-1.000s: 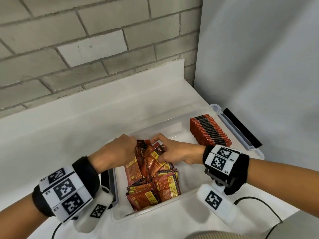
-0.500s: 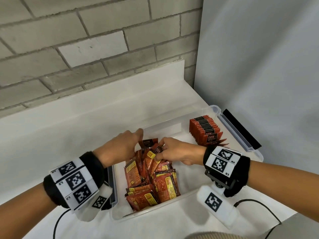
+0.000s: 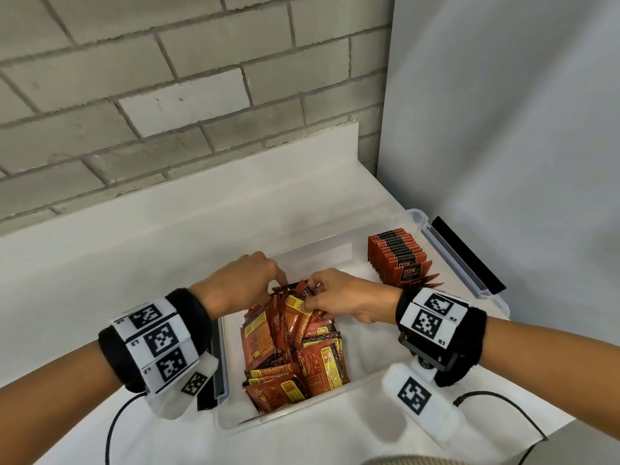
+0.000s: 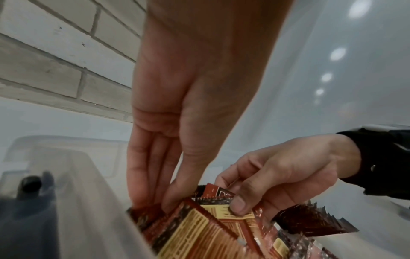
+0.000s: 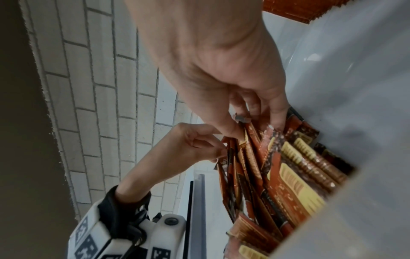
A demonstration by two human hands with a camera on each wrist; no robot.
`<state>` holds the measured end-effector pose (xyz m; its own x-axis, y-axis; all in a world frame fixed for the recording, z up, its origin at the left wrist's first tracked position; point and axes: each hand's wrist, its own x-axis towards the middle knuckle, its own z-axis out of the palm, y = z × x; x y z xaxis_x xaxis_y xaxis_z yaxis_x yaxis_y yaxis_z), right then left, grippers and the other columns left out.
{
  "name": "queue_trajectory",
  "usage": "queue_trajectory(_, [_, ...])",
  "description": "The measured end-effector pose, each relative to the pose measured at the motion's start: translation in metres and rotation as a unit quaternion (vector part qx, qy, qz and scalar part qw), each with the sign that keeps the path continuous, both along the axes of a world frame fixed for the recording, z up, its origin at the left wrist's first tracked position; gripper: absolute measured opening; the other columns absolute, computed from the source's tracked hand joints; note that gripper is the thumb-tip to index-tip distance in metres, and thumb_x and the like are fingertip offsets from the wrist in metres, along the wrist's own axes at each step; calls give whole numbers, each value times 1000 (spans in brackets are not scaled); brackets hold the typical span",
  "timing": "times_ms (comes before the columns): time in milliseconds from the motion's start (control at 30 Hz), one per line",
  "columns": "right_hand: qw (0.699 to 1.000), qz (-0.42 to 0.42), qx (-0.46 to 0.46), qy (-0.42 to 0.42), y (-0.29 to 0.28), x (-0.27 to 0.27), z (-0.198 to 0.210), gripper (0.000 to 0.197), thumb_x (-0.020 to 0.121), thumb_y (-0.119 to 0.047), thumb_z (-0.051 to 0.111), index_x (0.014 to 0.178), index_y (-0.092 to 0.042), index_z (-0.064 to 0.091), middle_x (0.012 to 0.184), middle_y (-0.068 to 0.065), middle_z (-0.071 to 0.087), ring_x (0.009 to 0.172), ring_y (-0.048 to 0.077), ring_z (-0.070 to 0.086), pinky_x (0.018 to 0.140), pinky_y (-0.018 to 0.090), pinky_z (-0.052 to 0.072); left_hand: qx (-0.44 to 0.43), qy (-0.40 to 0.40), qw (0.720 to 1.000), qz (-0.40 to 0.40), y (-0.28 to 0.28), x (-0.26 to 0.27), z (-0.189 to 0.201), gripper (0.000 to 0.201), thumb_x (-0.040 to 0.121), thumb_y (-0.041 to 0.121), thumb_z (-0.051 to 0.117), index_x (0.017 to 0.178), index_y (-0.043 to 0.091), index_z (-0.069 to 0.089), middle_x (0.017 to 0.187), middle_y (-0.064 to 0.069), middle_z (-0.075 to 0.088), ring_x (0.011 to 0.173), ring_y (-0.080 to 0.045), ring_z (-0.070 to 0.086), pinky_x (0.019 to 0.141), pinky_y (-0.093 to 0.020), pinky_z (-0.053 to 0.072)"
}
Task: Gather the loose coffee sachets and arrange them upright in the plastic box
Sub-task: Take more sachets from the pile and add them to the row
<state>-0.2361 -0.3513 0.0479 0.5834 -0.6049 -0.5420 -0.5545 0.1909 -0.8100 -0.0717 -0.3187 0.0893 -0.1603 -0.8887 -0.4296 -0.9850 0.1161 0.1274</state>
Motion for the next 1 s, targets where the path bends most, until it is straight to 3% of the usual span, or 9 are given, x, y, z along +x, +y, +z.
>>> queue_trajectory(100, [999, -26, -21, -11, 0, -3, 4, 19, 91, -9, 58, 110, -7, 54, 81, 2, 50, 74, 13, 54, 76, 32, 55, -37, 3, 999, 15, -2, 4, 1, 28, 90, 12, 63, 116, 18, 69, 88, 0, 64, 52, -2, 45, 66, -25, 49])
queue_trajectory(200, [997, -52, -43, -32, -2, -9, 10, 16, 94, -14, 55, 110, -11, 51, 97, 6, 56, 92, 20, 61, 82, 34, 56, -73, -1, 997, 16, -2, 6, 9, 23, 90, 17, 64, 113, 19, 71, 99, -7, 67, 69, -13, 60, 74, -34, 55])
queue_trajectory(267, [994, -82, -31, -59, -5, -15, 15, 14, 97, -16, 51, 109, -12, 48, 106, 10, 59, 97, 22, 63, 82, 33, 57, -119, 3, 993, 12, 0, 6, 22, 20, 90, 20, 65, 109, 20, 72, 94, -5, 68, 78, -18, 64, 75, -39, 55])
queue_trajectory(400, [975, -156, 38, -157, -6, -28, 28, 17, 101, -14, 42, 116, -8, 46, 100, 7, 63, 87, 14, 65, 71, 25, 58, -262, 42, 962, -60, 9, -5, 50, 17, 92, 26, 63, 104, 19, 73, 82, -1, 66, 70, -20, 63, 62, -39, 53])
queue_trajectory(567, [903, -227, 196, -308, -10, -53, 43, 23, 101, -9, 38, 114, -5, 57, 114, 18, 63, 104, 29, 64, 72, 40, 60, -367, 81, 902, -211, 22, -31, 59, 25, 92, 18, 57, 112, 9, 70, 85, -5, 67, 66, -22, 64, 52, -33, 54])
queue_trajectory(733, [834, -277, 278, -388, -11, -83, 42, 40, 102, -29, 35, 128, -2, 50, 113, 24, 66, 100, 34, 68, 72, 45, 59, -404, 77, 868, -278, 18, -48, 46, 28, 84, 15, 63, 110, 8, 70, 95, -9, 70, 77, -23, 66, 67, -31, 53])
queue_trajectory(800, [839, -264, 270, -392, -11, -94, 41, 61, 95, -55, 34, 127, -6, 52, 115, 22, 66, 103, 32, 67, 79, 45, 58, -409, 80, 861, -291, 15, -55, 38, 34, 77, 13, 72, 110, 8, 70, 97, -9, 70, 82, -22, 66, 71, -30, 51])
queue_trajectory(867, [860, -237, 237, -385, -9, -102, 41, 70, 85, -64, 39, 126, -10, 54, 118, 20, 66, 106, 30, 66, 83, 43, 57, -404, 91, 861, -294, 10, -63, 30, 38, 76, 11, 77, 114, 9, 68, 100, -8, 69, 86, -20, 64, 74, -31, 50])
queue_trajectory(1000, [884, -242, 159, -366, -6, -112, 34, 50, 82, -26, 63, 128, -9, 53, 114, 14, 69, 102, 26, 68, 75, 33, 58, -329, 161, 881, -301, 4, -75, 25, 37, 88, 12, 51, 125, 15, 58, 114, -3, 64, 102, -13, 56, 88, -27, 44])
